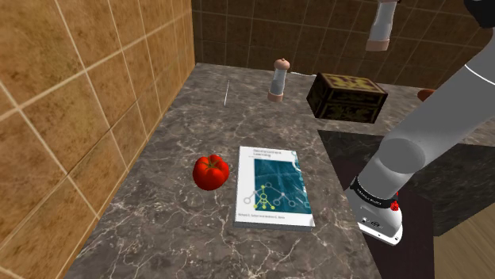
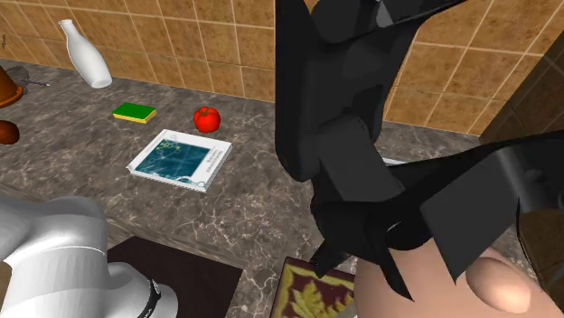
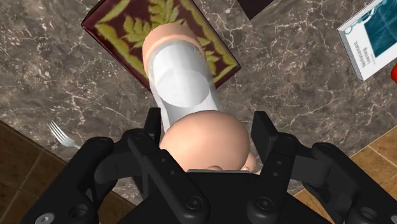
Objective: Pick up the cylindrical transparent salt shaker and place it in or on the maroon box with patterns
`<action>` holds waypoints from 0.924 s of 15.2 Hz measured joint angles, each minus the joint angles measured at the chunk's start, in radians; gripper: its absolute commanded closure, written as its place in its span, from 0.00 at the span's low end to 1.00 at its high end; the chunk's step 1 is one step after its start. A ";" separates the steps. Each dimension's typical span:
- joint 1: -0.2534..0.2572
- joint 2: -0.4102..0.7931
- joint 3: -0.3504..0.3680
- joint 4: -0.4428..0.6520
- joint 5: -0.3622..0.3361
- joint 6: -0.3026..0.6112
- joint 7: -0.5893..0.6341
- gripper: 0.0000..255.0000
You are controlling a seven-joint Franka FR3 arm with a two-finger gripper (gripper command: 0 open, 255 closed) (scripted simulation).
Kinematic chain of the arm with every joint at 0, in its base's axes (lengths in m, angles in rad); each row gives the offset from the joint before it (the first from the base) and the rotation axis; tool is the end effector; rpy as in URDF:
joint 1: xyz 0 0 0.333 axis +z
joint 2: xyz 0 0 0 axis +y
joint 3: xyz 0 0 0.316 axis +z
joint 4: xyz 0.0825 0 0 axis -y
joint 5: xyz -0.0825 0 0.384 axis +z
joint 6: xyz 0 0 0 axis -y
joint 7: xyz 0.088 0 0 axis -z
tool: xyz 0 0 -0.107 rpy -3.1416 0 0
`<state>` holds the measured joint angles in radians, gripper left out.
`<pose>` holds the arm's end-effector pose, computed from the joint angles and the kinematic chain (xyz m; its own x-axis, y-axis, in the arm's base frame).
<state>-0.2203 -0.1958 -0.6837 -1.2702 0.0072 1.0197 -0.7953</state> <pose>0.2201 -0.3615 0.7818 0.9955 -0.0916 0.0247 -0.0865 -0.9834 -0.1595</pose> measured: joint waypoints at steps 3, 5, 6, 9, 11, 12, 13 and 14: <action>0.000 -0.041 0.021 -0.081 -0.022 0.049 0.015 1.00; -0.002 -0.073 0.037 -0.142 -0.038 0.084 0.028 1.00; -0.003 -0.084 0.041 -0.165 -0.043 0.098 0.030 1.00; -0.008 -0.120 0.054 -0.242 -0.060 0.145 0.041 1.00; -0.011 -0.142 0.062 -0.289 -0.070 0.173 0.047 1.00; -0.013 -0.149 0.064 -0.310 -0.073 0.188 0.048 1.00; -0.014 -0.159 0.069 -0.334 -0.076 0.204 0.054 1.00; -0.016 -0.167 0.072 -0.356 -0.080 0.217 0.056 1.00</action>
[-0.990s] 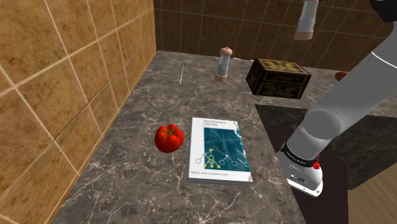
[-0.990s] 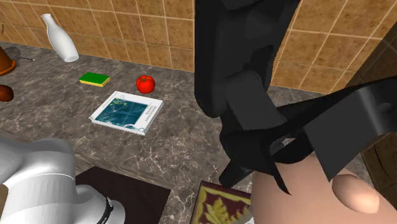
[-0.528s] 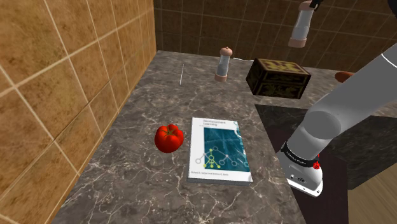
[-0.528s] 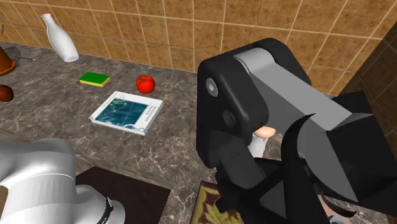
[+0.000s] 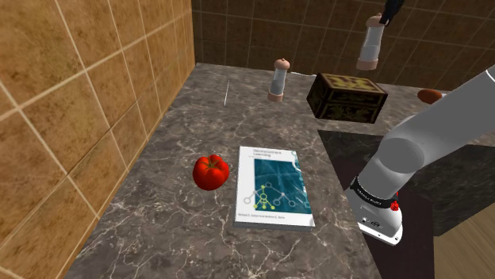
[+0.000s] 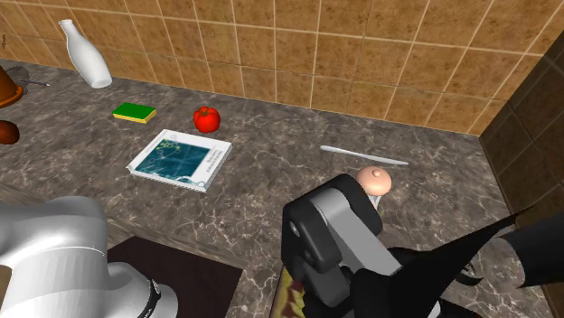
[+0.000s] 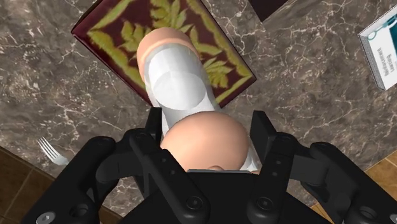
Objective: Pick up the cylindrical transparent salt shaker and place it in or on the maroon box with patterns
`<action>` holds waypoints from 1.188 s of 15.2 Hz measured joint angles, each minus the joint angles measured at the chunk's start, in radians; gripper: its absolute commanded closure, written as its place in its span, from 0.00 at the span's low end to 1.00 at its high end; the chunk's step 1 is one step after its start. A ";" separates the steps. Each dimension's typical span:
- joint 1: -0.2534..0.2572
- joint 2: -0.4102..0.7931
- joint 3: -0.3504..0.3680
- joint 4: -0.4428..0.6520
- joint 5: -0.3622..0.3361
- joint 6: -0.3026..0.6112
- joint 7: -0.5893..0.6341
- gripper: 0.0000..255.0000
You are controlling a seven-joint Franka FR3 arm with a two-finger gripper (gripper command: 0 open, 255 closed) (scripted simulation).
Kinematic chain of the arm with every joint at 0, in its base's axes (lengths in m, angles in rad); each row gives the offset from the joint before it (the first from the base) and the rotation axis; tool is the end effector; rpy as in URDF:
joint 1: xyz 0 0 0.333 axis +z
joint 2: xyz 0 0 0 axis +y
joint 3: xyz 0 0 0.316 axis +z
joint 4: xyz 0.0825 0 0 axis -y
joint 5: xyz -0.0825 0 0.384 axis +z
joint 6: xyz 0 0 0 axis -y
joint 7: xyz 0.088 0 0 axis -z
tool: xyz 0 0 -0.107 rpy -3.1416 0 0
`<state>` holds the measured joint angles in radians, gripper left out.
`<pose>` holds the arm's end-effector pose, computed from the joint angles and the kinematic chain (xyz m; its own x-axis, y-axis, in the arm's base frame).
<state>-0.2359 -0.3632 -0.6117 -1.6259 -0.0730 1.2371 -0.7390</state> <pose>0.2204 -0.3630 0.7090 0.9956 -0.0910 0.0244 -0.0859 -0.9835 -0.1593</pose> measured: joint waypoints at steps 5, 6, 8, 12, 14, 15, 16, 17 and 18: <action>-0.010 -0.042 0.010 -0.108 -0.018 0.071 0.009 1.00; -0.012 -0.048 0.011 -0.127 -0.021 0.084 0.010 1.00; -0.015 -0.061 0.013 -0.164 -0.026 0.110 0.013 1.00; -0.019 -0.076 0.015 -0.211 -0.033 0.143 0.016 1.00; -0.020 -0.077 0.015 -0.215 -0.034 0.146 0.016 1.00; -0.020 -0.078 0.015 -0.215 -0.034 0.147 0.016 1.00; -0.020 -0.078 0.015 -0.216 -0.034 0.147 0.016 1.00; -0.020 -0.078 0.015 -0.216 -0.034 0.147 0.016 0.00; -0.020 -0.078 0.015 -0.216 -0.034 0.147 0.016 0.00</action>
